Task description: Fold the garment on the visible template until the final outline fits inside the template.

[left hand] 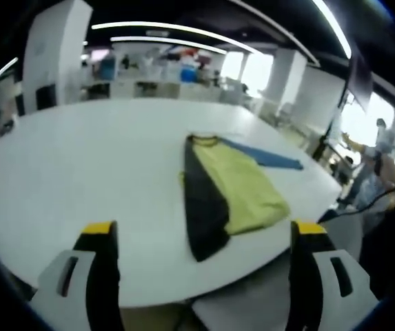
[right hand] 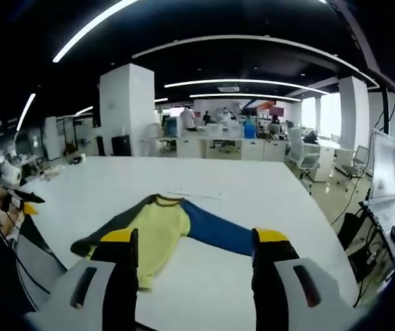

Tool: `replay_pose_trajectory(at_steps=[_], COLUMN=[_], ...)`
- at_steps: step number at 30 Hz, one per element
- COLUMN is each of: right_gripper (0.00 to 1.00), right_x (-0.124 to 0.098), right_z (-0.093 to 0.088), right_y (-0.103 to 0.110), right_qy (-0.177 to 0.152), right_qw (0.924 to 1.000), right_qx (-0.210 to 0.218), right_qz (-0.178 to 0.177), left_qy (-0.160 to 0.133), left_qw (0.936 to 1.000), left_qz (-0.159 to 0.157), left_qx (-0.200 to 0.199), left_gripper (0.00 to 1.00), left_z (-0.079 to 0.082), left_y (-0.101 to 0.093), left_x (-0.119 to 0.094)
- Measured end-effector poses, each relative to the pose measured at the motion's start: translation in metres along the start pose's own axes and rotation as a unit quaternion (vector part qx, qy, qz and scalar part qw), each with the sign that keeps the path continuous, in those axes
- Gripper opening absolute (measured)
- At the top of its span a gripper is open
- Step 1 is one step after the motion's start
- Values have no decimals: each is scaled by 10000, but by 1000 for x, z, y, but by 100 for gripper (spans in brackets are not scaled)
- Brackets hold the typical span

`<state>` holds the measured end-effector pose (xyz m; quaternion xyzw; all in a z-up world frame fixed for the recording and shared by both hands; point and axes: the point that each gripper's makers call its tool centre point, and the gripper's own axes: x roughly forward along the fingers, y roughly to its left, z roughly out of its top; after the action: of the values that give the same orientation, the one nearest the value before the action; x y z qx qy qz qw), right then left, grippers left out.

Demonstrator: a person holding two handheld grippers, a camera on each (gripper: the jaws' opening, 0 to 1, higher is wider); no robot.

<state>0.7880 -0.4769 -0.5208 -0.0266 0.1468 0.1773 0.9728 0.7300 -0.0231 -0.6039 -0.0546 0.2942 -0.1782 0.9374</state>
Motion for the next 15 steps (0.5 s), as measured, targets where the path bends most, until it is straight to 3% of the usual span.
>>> replay_pose_trajectory(at_steps=[9,15], right_gripper=[89,93], right_x=[-6,-8], right_z=[-11,-13], right_y=[1,-2], right_qy=[89,111], right_qw=[9998,9996], right_qx=[32,112], right_qz=[-175,-246], left_qy=[108,113], left_qw=[9998,9997], left_qz=[-88,-157], left_qx=[116,135], left_gripper=[99,99], left_z=[-6,-6], left_y=[-6,-10], left_x=[4,6])
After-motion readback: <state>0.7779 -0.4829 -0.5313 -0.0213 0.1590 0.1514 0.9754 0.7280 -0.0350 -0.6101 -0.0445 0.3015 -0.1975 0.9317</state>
